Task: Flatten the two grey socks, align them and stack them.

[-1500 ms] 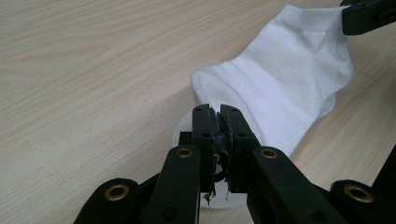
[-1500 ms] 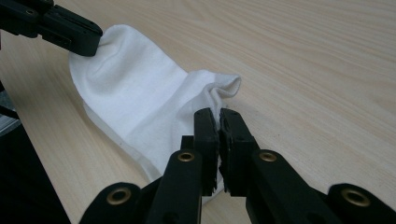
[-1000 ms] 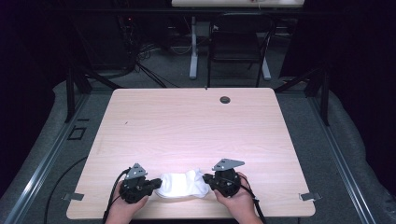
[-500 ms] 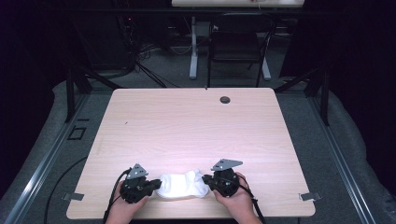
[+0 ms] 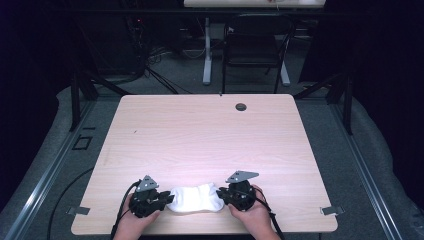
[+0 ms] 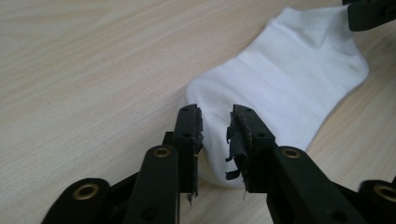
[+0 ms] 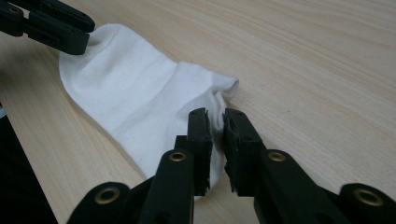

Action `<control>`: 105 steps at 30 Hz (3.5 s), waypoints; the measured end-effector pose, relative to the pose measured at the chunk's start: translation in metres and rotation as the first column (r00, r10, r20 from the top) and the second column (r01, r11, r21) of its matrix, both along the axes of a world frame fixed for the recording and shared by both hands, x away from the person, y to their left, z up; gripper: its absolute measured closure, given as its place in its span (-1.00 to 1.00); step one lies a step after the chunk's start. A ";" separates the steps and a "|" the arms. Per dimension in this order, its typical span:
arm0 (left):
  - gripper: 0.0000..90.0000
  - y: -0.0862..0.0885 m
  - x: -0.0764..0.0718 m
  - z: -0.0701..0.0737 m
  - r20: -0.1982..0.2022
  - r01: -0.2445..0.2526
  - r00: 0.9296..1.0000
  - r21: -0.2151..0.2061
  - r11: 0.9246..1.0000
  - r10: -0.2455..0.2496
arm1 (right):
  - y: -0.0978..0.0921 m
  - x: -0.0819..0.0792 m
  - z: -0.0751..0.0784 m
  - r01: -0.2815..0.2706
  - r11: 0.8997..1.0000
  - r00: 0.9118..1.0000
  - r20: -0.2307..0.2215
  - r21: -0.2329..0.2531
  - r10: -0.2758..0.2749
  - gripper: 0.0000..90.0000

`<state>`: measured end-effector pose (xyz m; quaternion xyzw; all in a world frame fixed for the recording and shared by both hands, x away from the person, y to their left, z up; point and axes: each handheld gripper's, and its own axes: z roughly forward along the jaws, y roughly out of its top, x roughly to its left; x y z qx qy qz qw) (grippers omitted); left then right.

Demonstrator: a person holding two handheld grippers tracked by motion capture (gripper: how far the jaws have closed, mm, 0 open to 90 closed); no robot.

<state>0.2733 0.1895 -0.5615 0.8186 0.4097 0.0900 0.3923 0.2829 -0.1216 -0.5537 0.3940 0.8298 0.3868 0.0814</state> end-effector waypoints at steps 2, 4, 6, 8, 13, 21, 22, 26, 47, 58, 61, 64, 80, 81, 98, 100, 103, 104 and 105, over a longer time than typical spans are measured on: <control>0.52 0.000 -0.001 0.004 0.022 0.003 1.000 -0.015 1.000 -0.003 | -0.002 0.000 0.002 0.012 1.000 1.000 0.018 0.014 -0.013 0.66; 0.47 0.000 -0.001 0.006 0.036 0.011 0.999 -0.018 1.000 -0.010 | -0.003 -0.001 0.004 0.021 1.000 0.999 0.032 0.019 -0.022 0.63; 0.43 -0.002 -0.002 0.009 0.062 0.027 0.998 -0.019 0.999 -0.026 | -0.003 -0.004 0.009 0.025 0.999 0.997 0.067 0.034 -0.027 0.61; 0.35 -0.005 -0.002 0.009 0.072 0.043 0.997 -0.016 0.999 -0.042 | 0.002 -0.006 0.011 -0.004 0.999 0.996 0.089 0.036 0.001 0.58; 0.31 -0.010 -0.004 0.006 0.077 0.066 0.995 0.002 0.998 -0.066 | 0.016 -0.012 0.009 -0.071 0.997 0.991 0.112 0.024 0.068 0.47; 0.26 -0.010 -0.002 -0.004 0.049 0.079 0.996 0.035 0.996 -0.080 | 0.023 -0.009 -0.009 -0.088 0.996 0.992 0.085 -0.034 0.090 0.28; 0.25 -0.010 -0.002 -0.004 0.047 0.076 0.996 0.038 0.996 -0.078 | 0.023 -0.009 -0.010 -0.089 0.995 0.993 0.078 -0.041 0.092 0.27; 0.21 -0.010 -0.002 -0.007 0.034 0.089 0.995 0.047 0.995 -0.090 | 0.023 -0.009 -0.015 -0.085 0.995 0.994 0.065 -0.054 0.089 0.24; 0.22 -0.011 -0.001 -0.016 0.033 0.090 0.995 0.072 0.993 -0.093 | 0.023 -0.012 -0.025 -0.065 0.995 0.995 0.074 -0.069 0.071 0.24; 0.23 -0.013 0.013 -0.017 0.039 0.079 0.996 0.062 0.995 -0.081 | 0.021 -0.004 -0.025 -0.031 0.998 0.997 0.074 -0.060 0.036 0.24; 0.23 -0.014 0.019 -0.017 0.041 0.066 0.997 0.054 0.996 -0.069 | 0.021 0.000 -0.026 -0.012 0.999 0.997 0.072 -0.053 0.016 0.24; 0.23 -0.016 0.024 -0.017 0.042 0.065 0.997 0.056 0.996 -0.067 | 0.021 0.003 -0.026 0.000 0.999 0.997 0.076 -0.050 0.004 0.24; 0.24 -0.022 0.051 -0.019 0.050 0.031 0.998 0.030 0.999 -0.033 | 0.019 0.034 -0.023 0.033 0.998 0.998 0.046 -0.061 -0.030 0.24; 0.24 -0.022 0.051 -0.019 0.050 0.031 0.998 0.030 0.999 -0.033 | 0.019 0.034 -0.023 0.033 0.998 0.998 0.046 -0.061 -0.030 0.24; 0.14 -0.022 0.058 -0.019 0.094 -0.004 0.996 -0.019 1.000 0.006 | 0.015 0.047 -0.022 0.067 0.997 0.996 0.065 -0.036 -0.065 0.15; 0.10 -0.020 0.057 -0.013 0.091 -0.005 0.996 -0.036 0.999 0.008 | 0.014 0.044 -0.019 0.067 0.997 0.995 0.081 -0.039 -0.063 0.14; 0.08 -0.017 0.054 -0.006 0.105 -0.013 0.994 -0.044 0.999 0.017 | 0.013 0.038 -0.011 0.061 0.996 0.993 0.103 -0.064 -0.054 0.12; 0.08 -0.016 0.052 -0.003 0.106 -0.013 0.994 -0.049 0.999 0.018 | 0.013 0.038 -0.011 0.061 0.996 0.993 0.103 -0.064 -0.054 0.12; 0.08 -0.014 0.051 -0.001 0.100 -0.007 0.995 -0.056 0.998 0.013 | 0.012 0.036 -0.009 0.068 0.996 0.992 0.108 -0.061 -0.061 0.12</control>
